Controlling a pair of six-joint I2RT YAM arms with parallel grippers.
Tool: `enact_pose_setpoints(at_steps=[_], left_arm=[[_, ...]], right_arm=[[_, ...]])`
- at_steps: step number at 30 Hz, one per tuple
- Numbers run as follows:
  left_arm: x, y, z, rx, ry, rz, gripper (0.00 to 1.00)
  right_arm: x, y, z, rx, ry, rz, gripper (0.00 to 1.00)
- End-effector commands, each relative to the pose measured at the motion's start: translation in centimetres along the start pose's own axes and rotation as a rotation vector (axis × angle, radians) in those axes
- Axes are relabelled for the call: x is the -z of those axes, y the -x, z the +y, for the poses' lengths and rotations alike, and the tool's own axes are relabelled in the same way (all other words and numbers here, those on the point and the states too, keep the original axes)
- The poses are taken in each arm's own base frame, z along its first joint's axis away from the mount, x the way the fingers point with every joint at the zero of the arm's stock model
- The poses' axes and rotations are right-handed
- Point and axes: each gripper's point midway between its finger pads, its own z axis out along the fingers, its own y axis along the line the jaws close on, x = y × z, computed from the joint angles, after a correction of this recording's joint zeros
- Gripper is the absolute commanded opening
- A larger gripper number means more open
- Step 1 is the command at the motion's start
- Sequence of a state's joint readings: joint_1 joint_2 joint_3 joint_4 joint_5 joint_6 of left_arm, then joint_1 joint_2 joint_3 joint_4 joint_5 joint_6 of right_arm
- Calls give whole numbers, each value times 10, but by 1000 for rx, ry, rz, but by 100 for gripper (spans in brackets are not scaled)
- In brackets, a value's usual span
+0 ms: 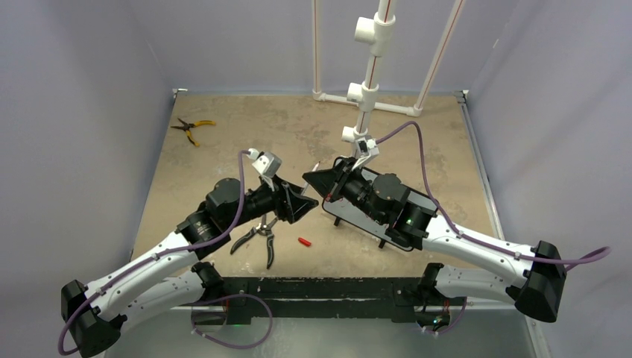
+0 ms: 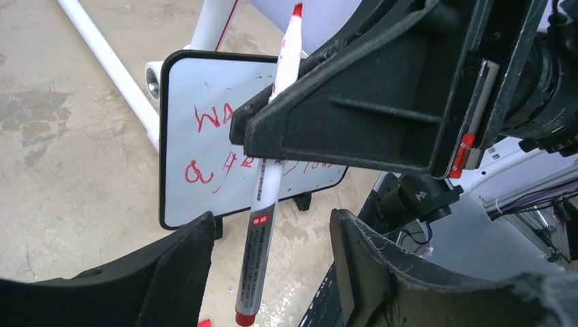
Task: Write a sentence on the whiteboard
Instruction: Pass from the right arm to the left, then move the pen cap to the center of the board.
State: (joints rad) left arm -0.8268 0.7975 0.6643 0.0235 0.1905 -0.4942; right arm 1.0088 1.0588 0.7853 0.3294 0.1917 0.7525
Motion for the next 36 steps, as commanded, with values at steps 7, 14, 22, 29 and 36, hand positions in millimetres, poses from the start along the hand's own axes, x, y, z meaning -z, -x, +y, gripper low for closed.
enact_pose_setpoints(at_steps=[7, 14, 22, 29, 36], left_arm=[[0, 33, -16, -28, -57, -114, 41], [-2, 29, -18, -27, -80, -112, 0], [2, -5, 29, -51, 112, -29, 0], [9, -13, 62, -91, 245, 48, 0], [29, 1, 100, -133, 422, 121, 0]], right_arm=[[5, 15, 23, 52, 82, -19, 0], [6, 15, 24, 77, 88, -12, 0], [20, 7, 12, 121, 67, 24, 57], [27, -25, -8, 255, 49, 160, 76], [37, -99, -48, 238, -1, 415, 74]])
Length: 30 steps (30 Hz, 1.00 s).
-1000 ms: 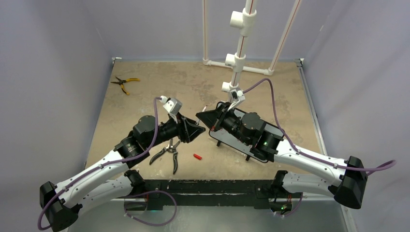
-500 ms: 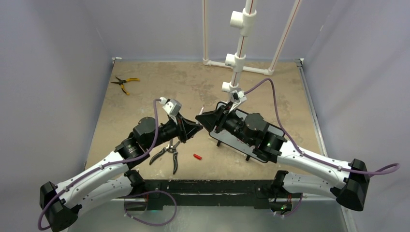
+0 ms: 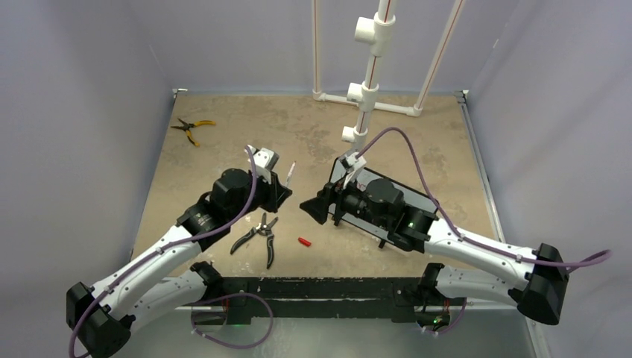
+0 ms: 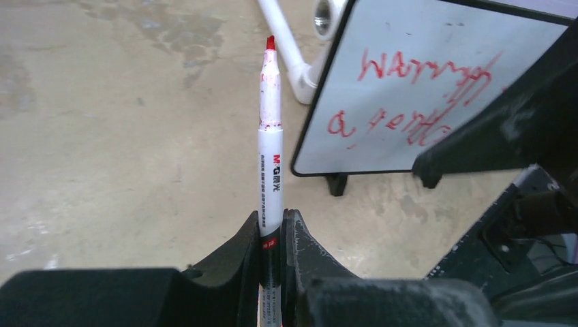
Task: Write a sentence on the whiteboard
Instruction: Move the pen cap to the center of the board.
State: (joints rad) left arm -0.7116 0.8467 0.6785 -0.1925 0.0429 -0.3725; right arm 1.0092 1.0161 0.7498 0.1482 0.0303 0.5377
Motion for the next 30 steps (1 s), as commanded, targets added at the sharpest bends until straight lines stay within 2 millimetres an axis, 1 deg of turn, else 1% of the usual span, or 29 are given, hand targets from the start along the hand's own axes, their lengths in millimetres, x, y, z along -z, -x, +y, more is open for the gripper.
enact_pose_setpoints(at_steps=[1, 3, 4, 6, 10, 13, 15, 19, 22, 26, 29, 30], left_arm=[[14, 25, 27, -70, 113, -8, 0], [14, 23, 42, -85, 165, 1, 0], [14, 21, 46, -85, 181, 2, 0], [12, 21, 51, -80, 193, -3, 0], [21, 29, 70, -84, 293, -34, 0], [30, 33, 74, -89, 328, -64, 0], [35, 37, 74, -87, 330, -90, 0], [37, 39, 75, -93, 334, -100, 0], [36, 37, 76, -93, 339, -88, 0], [35, 37, 75, -91, 331, -87, 0], [36, 36, 74, -92, 330, -87, 0], [35, 36, 74, -92, 330, -87, 0]], right_arm=[[-1, -70, -17, -20, -17, 222, 74], [-2, -102, -17, -66, -24, 318, 72], [-2, -118, -16, -85, -33, 362, 70], [-3, -142, -10, -113, -47, 427, 69], [-6, -174, 2, -170, -61, 497, 67], [-10, -194, 2, -198, -77, 539, 61], [-15, -203, -2, -197, -119, 559, 58], [-22, -217, -14, -181, -194, 588, 58], [-28, -220, -23, -167, -243, 584, 57], [-37, -218, -29, -159, -286, 560, 57], [-38, -223, -39, -164, -349, 567, 58], [-35, -227, -43, -177, -382, 587, 58]])
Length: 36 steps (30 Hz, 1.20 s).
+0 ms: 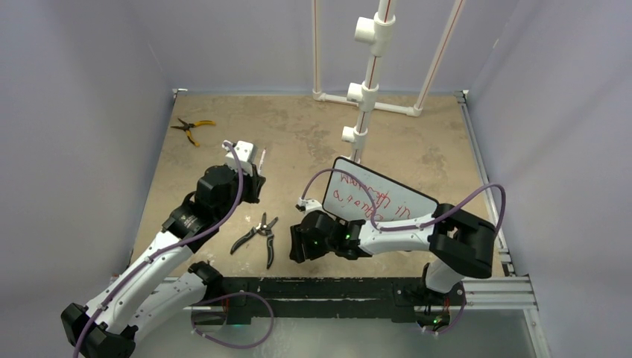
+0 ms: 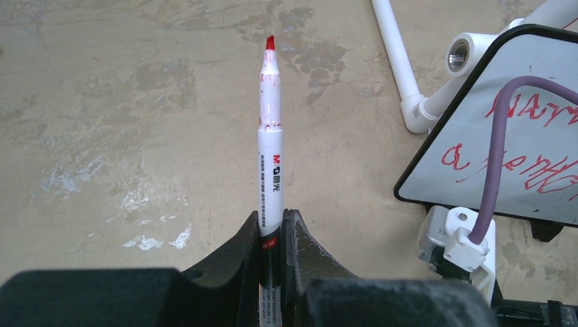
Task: Write a sentence on the whiteboard
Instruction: Move the pen cap to the center of the board.
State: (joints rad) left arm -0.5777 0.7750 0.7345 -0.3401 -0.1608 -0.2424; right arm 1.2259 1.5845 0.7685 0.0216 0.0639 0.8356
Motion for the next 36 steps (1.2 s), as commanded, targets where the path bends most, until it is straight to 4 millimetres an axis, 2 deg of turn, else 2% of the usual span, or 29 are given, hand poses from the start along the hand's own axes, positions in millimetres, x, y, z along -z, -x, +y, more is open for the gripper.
enact_pose_setpoints(at_steps=[1, 8, 14, 29, 36], left_arm=[[1, 8, 2, -6, 7, -24, 0], [2, 9, 3, -8, 12, -26, 0], [2, 9, 5, -7, 23, -30, 0], [3, 9, 6, -6, 26, -32, 0], [5, 11, 7, -3, 30, -39, 0]], right_arm=[[-4, 10, -6, -64, -99, -26, 58], [-6, 15, -25, -81, -227, -46, 58], [-8, 31, -31, -72, -292, -109, 61], [-31, 79, 1, -30, -161, -199, 64], [-36, 89, 27, 19, -59, -199, 64]])
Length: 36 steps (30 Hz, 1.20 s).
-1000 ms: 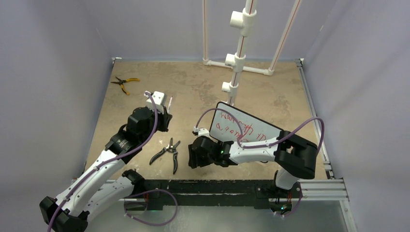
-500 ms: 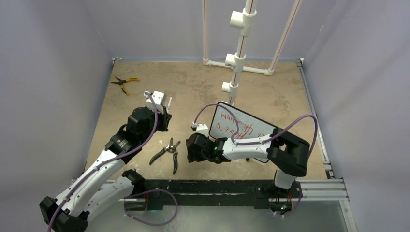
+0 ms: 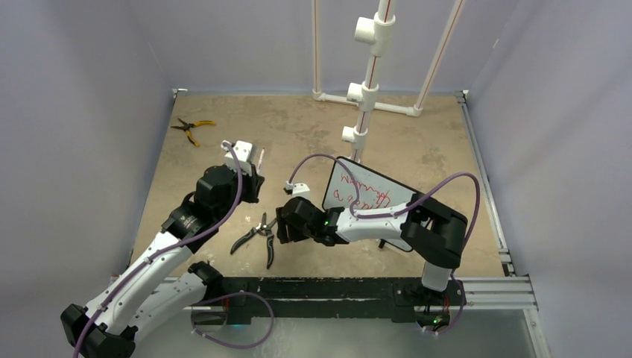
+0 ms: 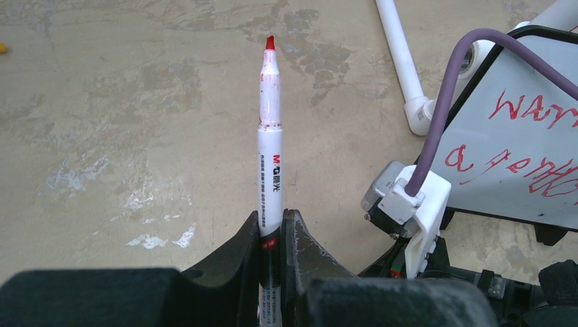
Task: Write a sentence on the whiteboard
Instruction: Move the pen cap to the center of the board, then pick up the pen cap from the center of the board.
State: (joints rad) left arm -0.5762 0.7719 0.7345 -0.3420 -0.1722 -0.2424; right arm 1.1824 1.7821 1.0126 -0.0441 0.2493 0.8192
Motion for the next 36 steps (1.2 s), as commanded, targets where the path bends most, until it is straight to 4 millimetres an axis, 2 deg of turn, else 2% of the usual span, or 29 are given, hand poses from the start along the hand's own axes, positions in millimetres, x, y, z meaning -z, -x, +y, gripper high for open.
enact_pose_setpoints(at_steps=[1, 4, 9, 12, 19, 23, 28, 36], left_arm=[[5, 10, 5, -4, 18, -37, 0], [7, 12, 5, 1, 19, -47, 0], [11, 17, 5, 7, 16, -69, 0], [14, 20, 3, 10, 3, -81, 0], [21, 25, -2, 19, -34, -110, 0], [23, 27, -5, 20, -51, -117, 0], [26, 29, -8, 23, -68, -129, 0], [30, 32, -9, 30, -80, -146, 0]], right_arm=[[6, 28, 32, 18, 108, -63, 64], [12, 42, 27, 12, 63, -123, 65], [21, 30, -3, -85, -100, -90, 62], [22, 20, -12, -147, -148, -60, 58], [16, 16, 5, -212, -124, -25, 56], [9, 10, -1, -200, -208, -5, 52], [8, 0, -12, -209, -291, 11, 52], [0, -1, -8, -189, -318, 23, 50]])
